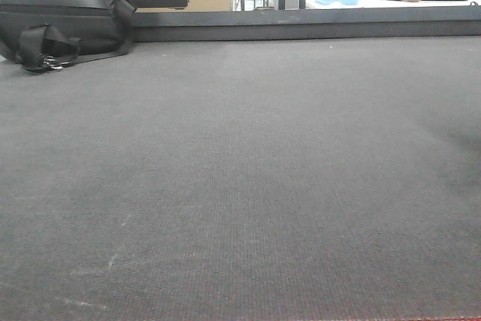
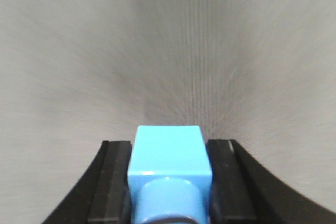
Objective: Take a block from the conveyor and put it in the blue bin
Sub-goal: 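Close the left gripper on the green block and right on the blue block, then lift both held blocks up off the conveyor belt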
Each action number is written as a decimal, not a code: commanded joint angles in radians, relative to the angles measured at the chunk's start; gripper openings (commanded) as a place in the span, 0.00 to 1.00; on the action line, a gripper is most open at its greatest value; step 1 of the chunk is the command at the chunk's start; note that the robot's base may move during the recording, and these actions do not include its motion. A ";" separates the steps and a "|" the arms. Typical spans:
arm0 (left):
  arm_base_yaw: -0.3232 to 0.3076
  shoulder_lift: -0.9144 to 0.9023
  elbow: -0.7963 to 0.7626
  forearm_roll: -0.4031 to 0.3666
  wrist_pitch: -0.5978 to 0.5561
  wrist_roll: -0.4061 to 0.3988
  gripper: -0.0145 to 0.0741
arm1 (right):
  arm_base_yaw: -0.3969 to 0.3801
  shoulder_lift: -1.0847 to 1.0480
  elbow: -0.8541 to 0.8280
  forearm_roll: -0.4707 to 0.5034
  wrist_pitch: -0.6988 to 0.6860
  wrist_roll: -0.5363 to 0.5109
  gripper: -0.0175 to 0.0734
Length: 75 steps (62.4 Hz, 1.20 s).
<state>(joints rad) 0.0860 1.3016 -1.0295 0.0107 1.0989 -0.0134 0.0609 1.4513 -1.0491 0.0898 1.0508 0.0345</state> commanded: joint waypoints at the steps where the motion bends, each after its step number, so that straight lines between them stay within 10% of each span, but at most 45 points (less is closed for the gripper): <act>1: 0.003 0.045 -0.009 -0.005 -0.034 0.046 0.04 | -0.007 -0.061 -0.024 0.002 0.015 0.002 0.01; 12: 0.003 0.124 -0.014 0.024 -0.104 0.069 0.09 | -0.007 -0.108 -0.029 0.002 0.016 0.002 0.01; 33: 0.003 0.203 -0.016 0.049 -0.177 0.069 0.67 | -0.007 -0.111 -0.029 0.026 0.041 0.002 0.01; 63: 0.003 0.344 -0.016 0.045 -0.202 0.088 0.57 | -0.007 -0.111 -0.029 0.028 0.033 0.002 0.01; 75: 0.003 0.344 -0.016 0.045 -0.200 0.088 0.34 | -0.007 -0.111 -0.029 0.028 0.026 0.002 0.01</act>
<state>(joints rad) 0.0882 1.6499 -1.0391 0.0598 0.8975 0.0694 0.0609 1.3506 -1.0727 0.1210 1.0888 0.0373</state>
